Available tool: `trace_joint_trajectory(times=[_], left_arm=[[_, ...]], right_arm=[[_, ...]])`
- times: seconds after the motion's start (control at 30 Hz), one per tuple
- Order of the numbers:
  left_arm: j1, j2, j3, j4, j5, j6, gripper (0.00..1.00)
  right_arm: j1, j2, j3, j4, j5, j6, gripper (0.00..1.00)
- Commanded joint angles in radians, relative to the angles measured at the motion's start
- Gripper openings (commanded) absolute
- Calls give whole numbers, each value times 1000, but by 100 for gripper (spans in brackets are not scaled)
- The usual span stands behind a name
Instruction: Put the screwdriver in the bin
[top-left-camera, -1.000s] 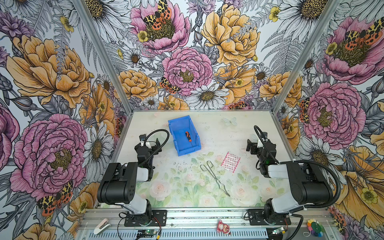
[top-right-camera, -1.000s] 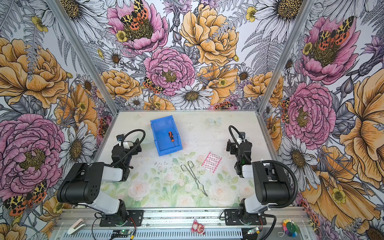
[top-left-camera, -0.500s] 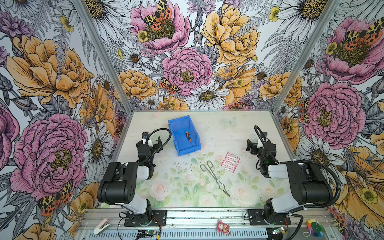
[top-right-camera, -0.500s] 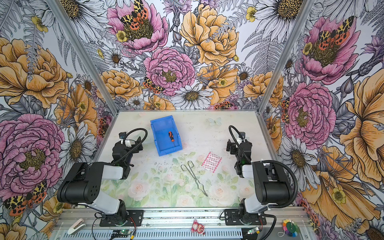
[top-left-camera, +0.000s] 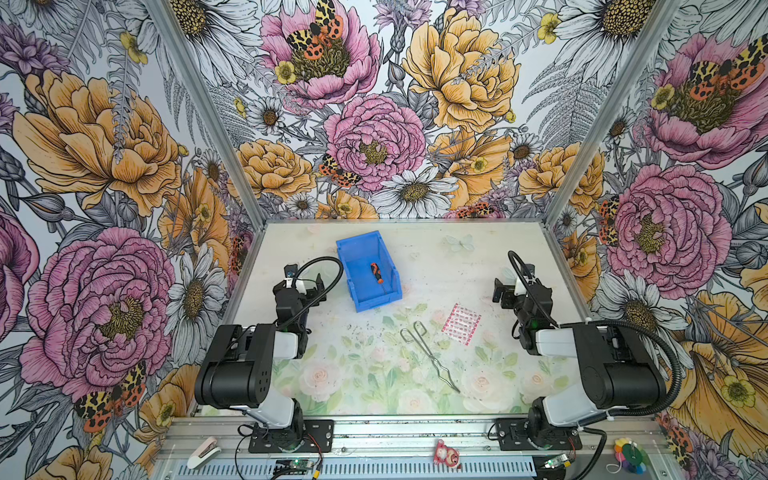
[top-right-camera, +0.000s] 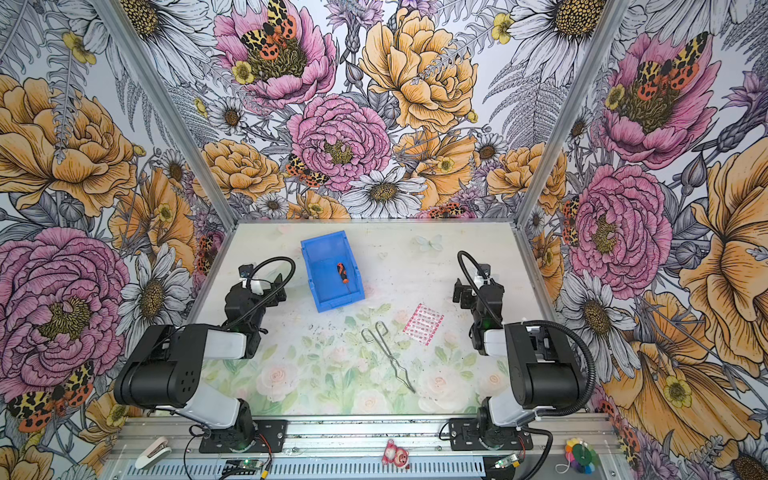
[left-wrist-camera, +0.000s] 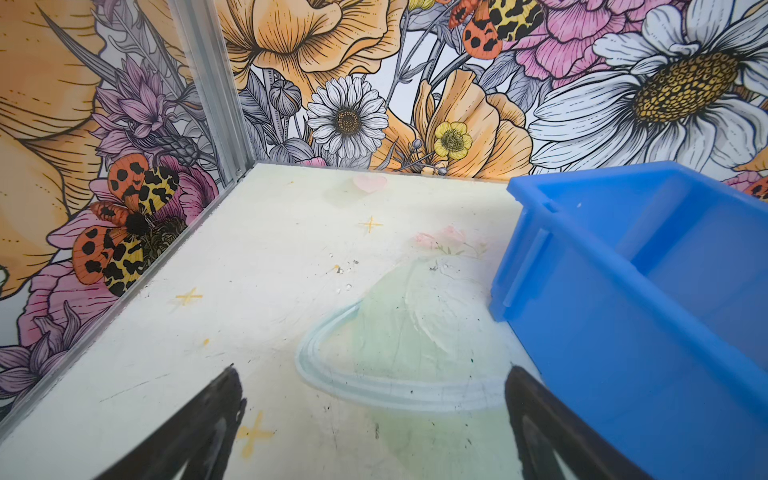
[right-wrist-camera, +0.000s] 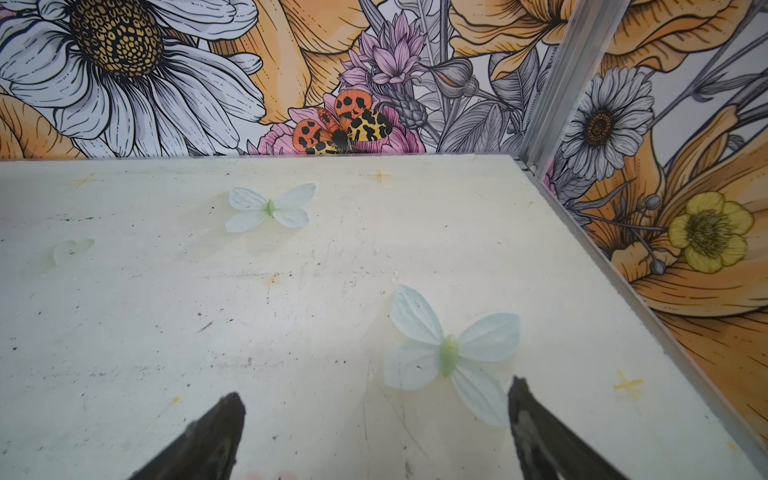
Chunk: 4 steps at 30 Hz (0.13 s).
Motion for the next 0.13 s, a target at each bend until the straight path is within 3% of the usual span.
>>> trace_joint_trajectory(times=[0.0, 0.1], left_arm=[[2, -2, 17, 1, 28, 13, 99], [1, -2, 17, 1, 28, 12, 99]], right_arm=[[-6, 4, 12, 45, -11, -3, 100], [-6, 4, 12, 44, -11, -3, 99]])
